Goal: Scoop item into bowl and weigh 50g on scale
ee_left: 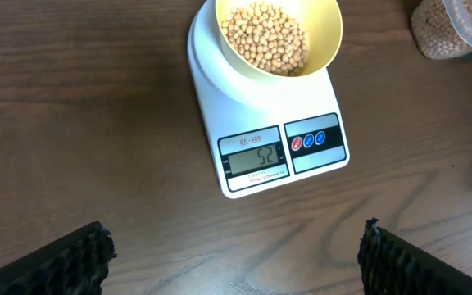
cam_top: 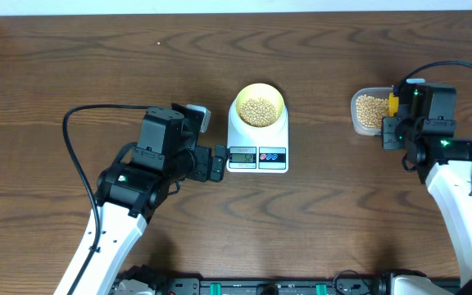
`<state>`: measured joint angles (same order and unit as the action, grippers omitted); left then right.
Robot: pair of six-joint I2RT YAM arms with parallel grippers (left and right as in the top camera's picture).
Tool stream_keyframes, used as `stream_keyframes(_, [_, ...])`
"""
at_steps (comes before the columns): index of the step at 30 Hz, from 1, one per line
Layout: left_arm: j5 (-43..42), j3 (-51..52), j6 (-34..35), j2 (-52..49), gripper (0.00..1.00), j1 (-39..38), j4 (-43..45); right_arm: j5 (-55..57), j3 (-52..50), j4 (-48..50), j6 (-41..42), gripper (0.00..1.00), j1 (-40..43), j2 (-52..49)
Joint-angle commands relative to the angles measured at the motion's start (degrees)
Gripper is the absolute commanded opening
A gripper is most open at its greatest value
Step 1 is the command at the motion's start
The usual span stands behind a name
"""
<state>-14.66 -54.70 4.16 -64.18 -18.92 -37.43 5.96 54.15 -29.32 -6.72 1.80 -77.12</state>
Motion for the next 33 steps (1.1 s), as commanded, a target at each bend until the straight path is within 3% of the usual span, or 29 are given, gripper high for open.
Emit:
stream_keyframes(1, [0.4, 0.2, -0.9, 0.2, 0.98, -0.1, 0.0, 1.4, 0.1, 0.5, -0.7, 0.01, -1.1, 0.9])
stream_keyframes(10, [0.4, 0.2, -0.9, 0.2, 0.98, -0.1, 0.0, 1.2, 0.1, 2.3, -0.3, 0.01, -1.2, 1.6])
stream_keyframes(19, [0.4, 0.2, -0.9, 0.2, 0.98, -0.1, 0.0, 1.2, 0.1, 7.1, 5.4, 0.01, -1.1, 5.7])
stream_keyframes(33, [0.4, 0.2, -0.9, 0.2, 0.98, -0.1, 0.0, -3.3, 0.3, 3.2, 4.6, 0.01, -1.2, 6.7])
